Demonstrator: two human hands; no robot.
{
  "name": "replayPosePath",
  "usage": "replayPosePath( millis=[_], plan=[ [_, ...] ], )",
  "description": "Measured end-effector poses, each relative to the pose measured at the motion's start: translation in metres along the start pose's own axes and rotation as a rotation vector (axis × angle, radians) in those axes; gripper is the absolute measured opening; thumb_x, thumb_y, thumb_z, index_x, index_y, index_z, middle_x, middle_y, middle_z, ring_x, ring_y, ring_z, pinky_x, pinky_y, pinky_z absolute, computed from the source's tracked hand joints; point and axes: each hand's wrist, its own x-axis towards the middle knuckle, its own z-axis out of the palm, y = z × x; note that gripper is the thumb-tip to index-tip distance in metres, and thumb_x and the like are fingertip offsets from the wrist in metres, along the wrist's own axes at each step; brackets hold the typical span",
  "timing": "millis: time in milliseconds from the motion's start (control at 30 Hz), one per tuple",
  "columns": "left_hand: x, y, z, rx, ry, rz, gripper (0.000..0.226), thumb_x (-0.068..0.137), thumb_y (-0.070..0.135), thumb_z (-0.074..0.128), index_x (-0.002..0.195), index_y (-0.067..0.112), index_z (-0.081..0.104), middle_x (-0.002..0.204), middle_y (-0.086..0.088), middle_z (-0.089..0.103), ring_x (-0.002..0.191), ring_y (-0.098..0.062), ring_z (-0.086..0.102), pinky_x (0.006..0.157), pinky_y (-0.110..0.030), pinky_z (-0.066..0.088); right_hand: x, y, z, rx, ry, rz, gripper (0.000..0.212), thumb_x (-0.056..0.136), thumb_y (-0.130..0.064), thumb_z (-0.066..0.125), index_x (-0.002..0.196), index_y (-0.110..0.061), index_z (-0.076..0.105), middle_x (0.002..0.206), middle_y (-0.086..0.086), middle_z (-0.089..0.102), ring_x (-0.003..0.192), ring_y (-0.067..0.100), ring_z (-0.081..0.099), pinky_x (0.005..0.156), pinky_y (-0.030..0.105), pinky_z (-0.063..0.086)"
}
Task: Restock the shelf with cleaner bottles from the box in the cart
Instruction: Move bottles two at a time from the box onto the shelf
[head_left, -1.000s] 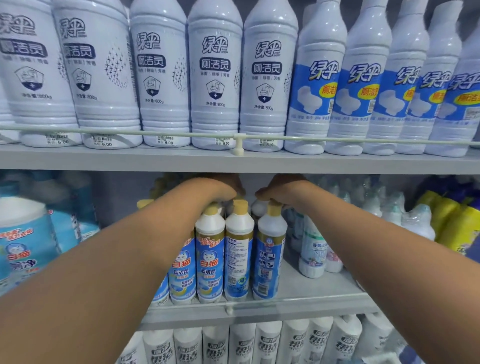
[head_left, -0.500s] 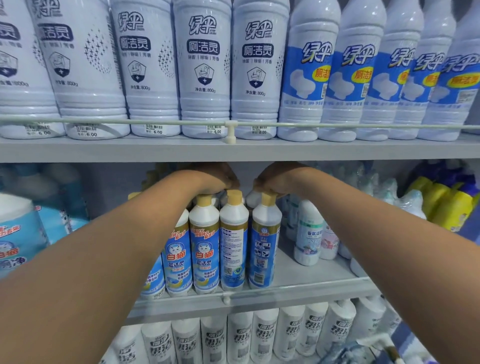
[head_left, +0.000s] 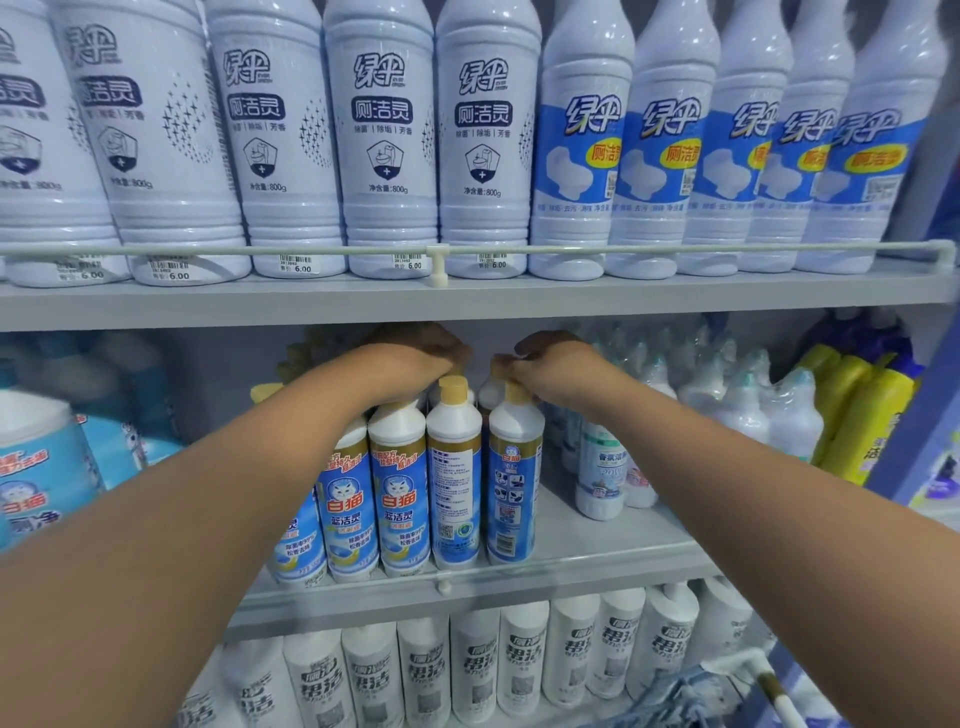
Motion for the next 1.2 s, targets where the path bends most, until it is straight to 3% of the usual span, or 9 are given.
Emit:
replayPosePath(
  millis=[100,167,233,333,567,733,867,1000,1200],
  plan=[
    [-0.021,0.0,0.002,0.049,0.093,-0.041,0.035,0.089,0.065,0.054,0.099,0.034,0.066,0.091,0.008,0.059,0.08,-0.012,0.052,0.072,-0.027,0.04,-0.016,0.003,0.004,-0.009,0.11,-0.1,0.05,0.091,-0.051,0.063,0.103,-0.003,0.072,0.102,0.014,0.073,0.093,0.027,0.068,0.074,0.036,0.054],
    [-0.031,-0.004,0.002,0.085,0.135,-0.003,0.038,0.084,0.069,0.057,0.103,0.038,0.067,0.096,0.009,0.062,0.084,-0.012,0.055,0.072,-0.029,0.045,-0.024,0.005,0.005,0.008,0.098,-0.122,0.044,0.088,-0.052,0.066,0.095,-0.009,0.071,0.091,0.007,0.073,0.083,0.02,0.067,0.065,0.031,0.052],
    [-0.037,-0.005,0.001,0.035,0.1,0.034,0.035,0.082,0.061,0.065,0.107,0.038,0.07,0.104,0.011,0.066,0.094,-0.013,0.06,0.08,-0.03,0.05,-0.03,0.007,0.004,-0.038,0.063,-0.137,0.035,0.087,-0.045,0.069,0.107,-0.016,0.07,0.097,0.0,0.07,0.084,0.016,0.063,0.059,0.025,0.047],
    [-0.04,-0.008,0.005,0.02,0.082,0.037,0.028,0.082,0.049,0.072,0.106,0.034,0.071,0.096,0.011,0.067,0.092,-0.012,0.061,0.081,-0.03,0.051,-0.031,0.009,0.002,-0.1,0.049,-0.154,0.034,0.088,-0.034,0.068,0.118,-0.019,0.068,0.108,0.001,0.07,0.091,0.017,0.062,0.065,0.024,0.044],
    [-0.034,0.001,0.014,0.143,0.085,0.028,0.029,0.082,0.052,0.07,0.091,0.029,0.055,0.091,0.006,0.06,0.085,-0.016,0.057,0.067,-0.029,0.044,-0.031,0.002,0.001,-0.192,0.027,-0.174,0.032,0.091,-0.029,0.065,0.121,-0.019,0.069,0.113,0.004,0.069,0.089,0.018,0.056,0.072,0.025,0.04],
    [-0.033,0.002,0.015,0.116,0.077,0.084,0.038,0.082,0.05,0.072,0.117,0.036,0.064,0.114,0.008,0.066,0.102,-0.017,0.06,0.086,-0.032,0.051,-0.034,0.003,0.003,-0.161,-0.014,-0.17,0.029,0.095,-0.026,0.06,0.123,-0.021,0.067,0.111,0.006,0.067,0.091,0.022,0.058,0.071,0.026,0.041],
    [-0.034,0.003,0.015,0.19,0.088,0.083,0.037,0.078,0.06,0.07,0.105,0.035,0.064,0.103,0.008,0.067,0.091,-0.016,0.059,0.078,-0.031,0.052,-0.038,-0.001,0.006,-0.191,-0.018,-0.175,0.028,0.096,-0.027,0.056,0.121,-0.019,0.066,0.114,0.01,0.066,0.097,0.027,0.062,0.078,0.033,0.053],
    [-0.033,0.003,0.001,0.272,0.052,0.176,0.037,0.089,0.051,0.058,0.12,0.031,0.062,0.117,0.007,0.065,0.1,-0.017,0.06,0.084,-0.035,0.053,-0.046,-0.012,0.004,-0.172,0.104,-0.176,0.042,0.089,-0.041,0.067,0.114,-0.007,0.067,0.112,0.011,0.067,0.1,0.027,0.064,0.085,0.039,0.056],
    [-0.03,0.008,-0.004,0.195,-0.057,0.202,0.03,0.094,0.036,0.062,0.124,0.031,0.067,0.12,0.01,0.065,0.099,-0.008,0.057,0.083,-0.022,0.041,-0.055,-0.014,0.004,-0.261,0.131,-0.102,0.038,0.087,-0.037,0.069,0.101,-0.001,0.068,0.101,0.018,0.069,0.092,0.031,0.065,0.068,0.034,0.048]
  ],
)
